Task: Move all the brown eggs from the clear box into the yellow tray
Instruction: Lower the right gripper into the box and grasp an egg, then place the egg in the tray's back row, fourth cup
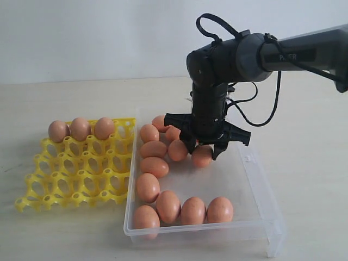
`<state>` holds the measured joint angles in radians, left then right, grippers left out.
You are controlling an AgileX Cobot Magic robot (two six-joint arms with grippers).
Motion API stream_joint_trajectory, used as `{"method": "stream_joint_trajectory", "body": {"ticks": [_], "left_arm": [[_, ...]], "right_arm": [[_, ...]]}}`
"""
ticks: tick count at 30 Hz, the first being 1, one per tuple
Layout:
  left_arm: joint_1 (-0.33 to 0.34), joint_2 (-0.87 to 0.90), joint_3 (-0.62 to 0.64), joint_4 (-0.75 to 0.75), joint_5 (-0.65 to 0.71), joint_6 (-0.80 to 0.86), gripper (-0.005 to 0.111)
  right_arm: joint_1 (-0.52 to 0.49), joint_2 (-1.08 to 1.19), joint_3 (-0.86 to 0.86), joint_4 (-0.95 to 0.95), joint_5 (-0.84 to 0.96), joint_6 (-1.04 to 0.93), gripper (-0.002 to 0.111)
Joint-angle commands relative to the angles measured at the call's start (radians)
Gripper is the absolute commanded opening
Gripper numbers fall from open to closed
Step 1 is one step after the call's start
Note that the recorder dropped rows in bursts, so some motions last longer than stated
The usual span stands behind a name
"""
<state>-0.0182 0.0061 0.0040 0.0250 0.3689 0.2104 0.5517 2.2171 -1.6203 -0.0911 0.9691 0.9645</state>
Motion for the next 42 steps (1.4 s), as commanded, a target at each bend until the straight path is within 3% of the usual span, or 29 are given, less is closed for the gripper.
{"method": "stream_joint_trajectory", "body": {"ticks": [1, 3, 8, 16, 23, 40, 42], "left_arm": [[-0.002, -0.006, -0.004, 0.0, -0.008, -0.005, 0.0], [-0.002, -0.006, -0.004, 0.0, -0.008, -0.005, 0.0], [-0.002, -0.006, -0.004, 0.0, -0.008, -0.005, 0.0], [-0.002, -0.006, -0.004, 0.0, -0.008, -0.005, 0.0], [-0.002, -0.006, -0.004, 0.0, -0.008, -0.005, 0.0], [-0.002, -0.006, -0.004, 0.0, -0.008, -0.005, 0.0], [-0.002, -0.006, -0.004, 0.0, -0.008, -0.005, 0.0]], "right_arm": [[-0.004, 0.006, -0.007, 0.003, -0.004, 0.004, 0.01], [-0.004, -0.005, -0.007, 0.003, -0.004, -0.015, 0.0], [0.011, -0.063, -0.007, -0.065, -0.063, -0.135, 0.0], [0.08, -0.116, -0.007, -0.033, -0.581, -0.594, 0.0], [0.129, -0.065, -0.007, -0.016, -0.907, -0.783, 0.0], [0.157, 0.093, -0.007, -0.013, -0.956, -0.833, 0.0], [0.157, 0.095, -0.007, -0.013, -0.956, -0.833, 0.004]]}}
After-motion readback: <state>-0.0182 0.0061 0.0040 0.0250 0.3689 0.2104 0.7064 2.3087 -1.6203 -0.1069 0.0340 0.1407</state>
